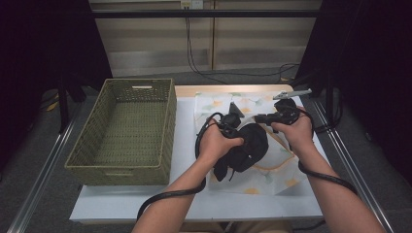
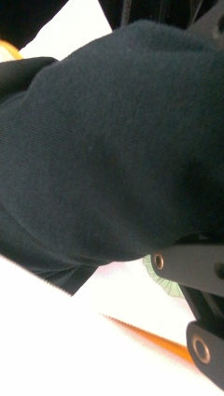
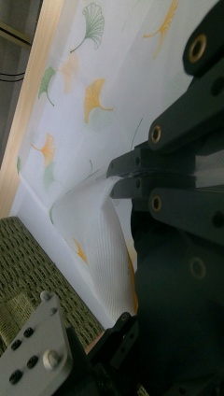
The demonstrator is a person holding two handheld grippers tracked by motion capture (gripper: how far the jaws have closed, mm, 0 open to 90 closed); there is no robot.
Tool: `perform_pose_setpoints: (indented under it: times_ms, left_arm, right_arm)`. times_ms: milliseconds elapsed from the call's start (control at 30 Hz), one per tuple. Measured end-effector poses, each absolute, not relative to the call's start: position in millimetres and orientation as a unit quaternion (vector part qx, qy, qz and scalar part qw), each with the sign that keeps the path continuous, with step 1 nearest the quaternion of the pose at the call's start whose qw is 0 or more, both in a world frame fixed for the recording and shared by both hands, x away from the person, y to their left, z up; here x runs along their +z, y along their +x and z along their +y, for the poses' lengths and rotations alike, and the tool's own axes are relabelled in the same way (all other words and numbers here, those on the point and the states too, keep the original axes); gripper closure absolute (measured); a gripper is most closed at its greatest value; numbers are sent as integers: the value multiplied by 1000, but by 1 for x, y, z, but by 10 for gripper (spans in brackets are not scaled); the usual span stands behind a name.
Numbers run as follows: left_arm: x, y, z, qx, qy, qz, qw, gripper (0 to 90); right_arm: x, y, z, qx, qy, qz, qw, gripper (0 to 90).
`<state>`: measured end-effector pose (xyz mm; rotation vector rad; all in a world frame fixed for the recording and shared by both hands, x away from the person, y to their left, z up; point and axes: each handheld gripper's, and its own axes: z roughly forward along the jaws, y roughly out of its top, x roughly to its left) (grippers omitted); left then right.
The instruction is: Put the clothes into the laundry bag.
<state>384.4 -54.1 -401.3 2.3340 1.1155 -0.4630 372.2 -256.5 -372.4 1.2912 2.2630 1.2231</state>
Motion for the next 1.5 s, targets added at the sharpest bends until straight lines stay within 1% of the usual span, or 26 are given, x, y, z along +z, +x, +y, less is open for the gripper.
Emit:
perform_pose_setpoints:
  times_ms: [67, 267, 467, 633, 767, 800, 900, 1100, 1133, 1200, 1500]
  left_arm:
    - [-404, 384, -56, -170, 851, 422, 262, 540]
    - [-408, 387, -54, -158, 855, 421, 259, 537]
    - [-408, 387, -56, -153, 848, 432, 267, 533]
    - [-409, 388, -58, -152, 853, 425, 262, 532]
    - [-411, 386, -63, -153, 845, 434, 273, 531]
    - [-410, 387, -62, -153, 851, 424, 269, 531]
    - [-410, 388, -64, -152, 849, 426, 273, 530]
    - [-412, 389, -65, -141, 842, 439, 280, 530]
    - [-411, 390, -64, -138, 847, 435, 273, 529]
    - [-413, 391, -65, -132, 841, 444, 278, 528]
    - [-419, 394, -63, -113, 842, 450, 276, 523]
  right_arm:
    - [-373, 373, -255, 421, 442, 781, 131, 900]
    - [-376, 372, -255, 421, 444, 781, 128, 900]
    - [-376, 372, -257, 423, 444, 780, 128, 900]
    - [-377, 372, -257, 422, 446, 779, 127, 900]
    - [-378, 372, -257, 421, 445, 780, 127, 900]
    - [-378, 372, -258, 421, 446, 780, 126, 900]
    - [-377, 371, -258, 422, 445, 780, 126, 900]
    - [-376, 371, -258, 423, 446, 779, 124, 900]
    - [-377, 371, -258, 424, 444, 780, 125, 900]
    - [-377, 371, -258, 424, 444, 780, 124, 900]
    - [-377, 370, -256, 419, 441, 784, 123, 900]
